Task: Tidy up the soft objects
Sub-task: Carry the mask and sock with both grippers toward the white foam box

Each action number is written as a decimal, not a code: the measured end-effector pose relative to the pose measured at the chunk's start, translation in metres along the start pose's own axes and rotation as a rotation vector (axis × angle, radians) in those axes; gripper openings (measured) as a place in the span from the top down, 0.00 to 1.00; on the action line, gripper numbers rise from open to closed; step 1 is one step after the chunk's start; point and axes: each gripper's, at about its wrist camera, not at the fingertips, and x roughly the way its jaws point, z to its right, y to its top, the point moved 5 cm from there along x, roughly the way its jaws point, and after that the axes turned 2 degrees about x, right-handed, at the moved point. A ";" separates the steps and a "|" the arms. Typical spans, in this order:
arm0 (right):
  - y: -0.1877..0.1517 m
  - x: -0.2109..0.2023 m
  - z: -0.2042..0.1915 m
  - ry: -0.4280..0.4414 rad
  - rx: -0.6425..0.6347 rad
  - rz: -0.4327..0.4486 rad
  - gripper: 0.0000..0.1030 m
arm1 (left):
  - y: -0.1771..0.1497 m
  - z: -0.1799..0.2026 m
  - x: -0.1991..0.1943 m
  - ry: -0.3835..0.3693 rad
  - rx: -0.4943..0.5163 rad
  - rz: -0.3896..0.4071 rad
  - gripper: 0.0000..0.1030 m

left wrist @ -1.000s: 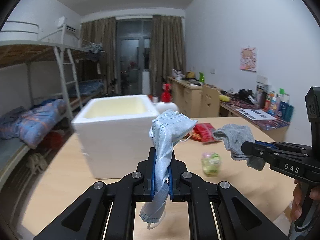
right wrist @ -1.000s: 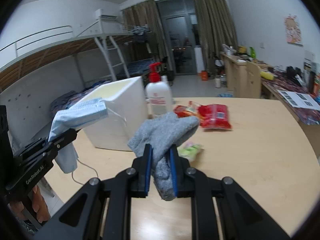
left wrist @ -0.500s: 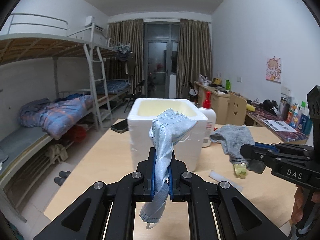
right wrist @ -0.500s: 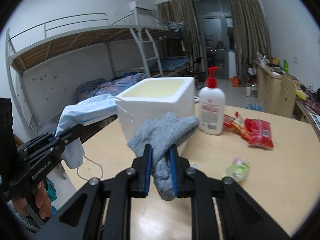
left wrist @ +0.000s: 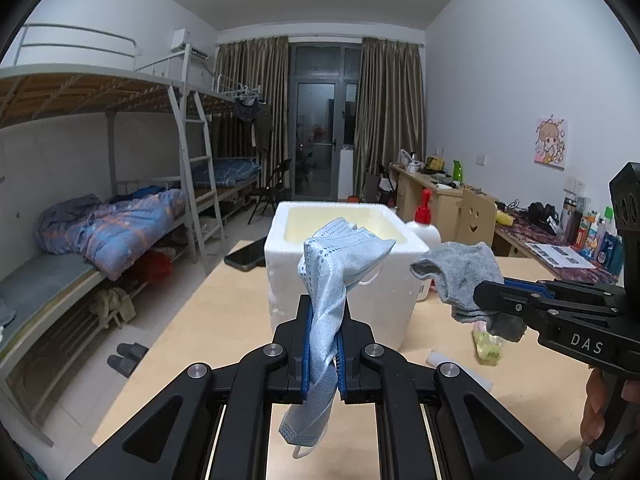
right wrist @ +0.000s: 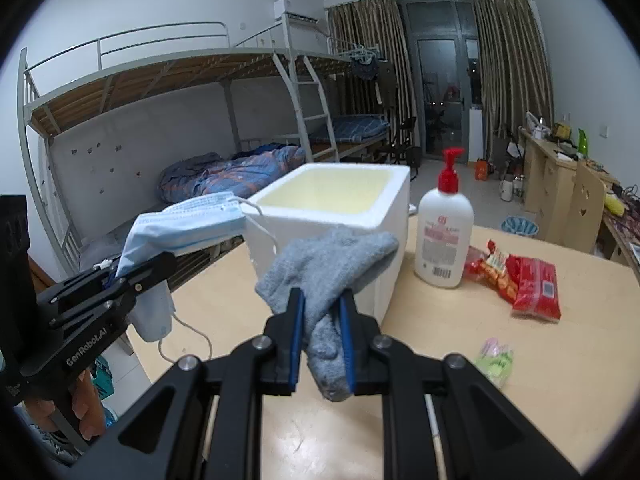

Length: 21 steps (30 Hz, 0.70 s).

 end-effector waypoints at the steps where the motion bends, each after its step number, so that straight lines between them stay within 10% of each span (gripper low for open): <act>1: 0.003 -0.002 -0.001 -0.002 -0.004 0.007 0.80 | 0.004 0.000 0.000 -0.002 0.004 0.004 0.90; 21: 0.066 0.012 0.002 -0.016 -0.041 0.048 0.80 | 0.065 -0.006 0.024 -0.015 0.005 0.014 0.90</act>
